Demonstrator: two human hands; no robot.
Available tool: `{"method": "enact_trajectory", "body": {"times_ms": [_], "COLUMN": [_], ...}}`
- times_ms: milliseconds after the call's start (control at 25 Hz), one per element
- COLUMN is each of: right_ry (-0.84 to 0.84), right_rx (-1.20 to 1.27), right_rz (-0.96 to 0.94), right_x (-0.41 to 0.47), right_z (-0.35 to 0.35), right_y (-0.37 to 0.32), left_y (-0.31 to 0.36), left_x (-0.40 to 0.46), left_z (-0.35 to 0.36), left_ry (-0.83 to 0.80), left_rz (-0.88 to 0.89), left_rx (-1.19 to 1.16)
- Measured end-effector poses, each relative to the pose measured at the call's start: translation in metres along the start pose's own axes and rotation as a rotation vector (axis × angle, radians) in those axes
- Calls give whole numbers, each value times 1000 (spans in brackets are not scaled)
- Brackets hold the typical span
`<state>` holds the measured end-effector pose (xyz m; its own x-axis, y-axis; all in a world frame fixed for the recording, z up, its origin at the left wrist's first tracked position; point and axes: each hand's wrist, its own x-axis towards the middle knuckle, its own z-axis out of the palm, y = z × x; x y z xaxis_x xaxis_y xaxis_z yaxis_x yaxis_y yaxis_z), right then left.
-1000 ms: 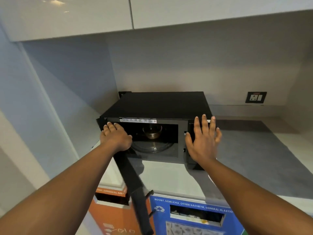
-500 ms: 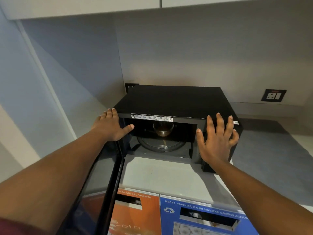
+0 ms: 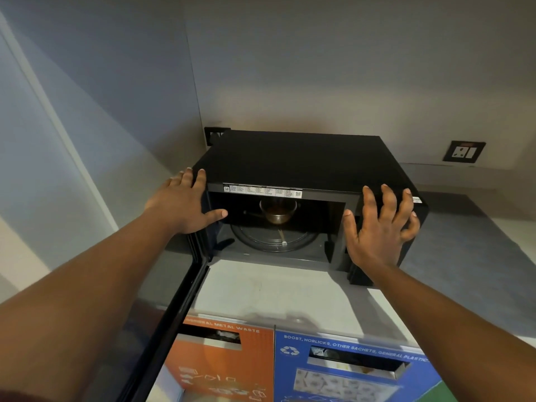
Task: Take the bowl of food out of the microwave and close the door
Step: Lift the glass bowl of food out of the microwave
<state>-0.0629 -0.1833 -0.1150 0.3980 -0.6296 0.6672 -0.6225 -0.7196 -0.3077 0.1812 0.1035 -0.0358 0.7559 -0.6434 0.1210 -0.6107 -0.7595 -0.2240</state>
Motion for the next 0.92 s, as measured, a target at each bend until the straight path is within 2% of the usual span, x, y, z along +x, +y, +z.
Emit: {"method": "enact_trajectory", "body": {"times_ms": [200,320,480,600,760,840,920], "right_ry": [-23,-44,-59,-110,-190,-277,-365], "right_rx": [-37,-82,-124,-144,-143,-87,50], "right_rz": [9,-20,-76,-199,-506,-534,-463], "right_x": [-2,-6,-14,-29,-53,-58,-54], "right_z": [2,5,11,22,44,58,73], "right_y": [-2,-1,-3,-4,-15,-27,-39], "left_y": [3,25,53,65,85,95,105], "left_x": [1,-3,-18,-23,-19,-9,4], "left_z": [-3,6,43,70,93,107,117], "left_ry": [78,250,391,415,397,370,316], "left_rz": [117,231,194,288,379,345,265], "left_rx": [10,-47,-161,-167,-247,-390,-573]}}
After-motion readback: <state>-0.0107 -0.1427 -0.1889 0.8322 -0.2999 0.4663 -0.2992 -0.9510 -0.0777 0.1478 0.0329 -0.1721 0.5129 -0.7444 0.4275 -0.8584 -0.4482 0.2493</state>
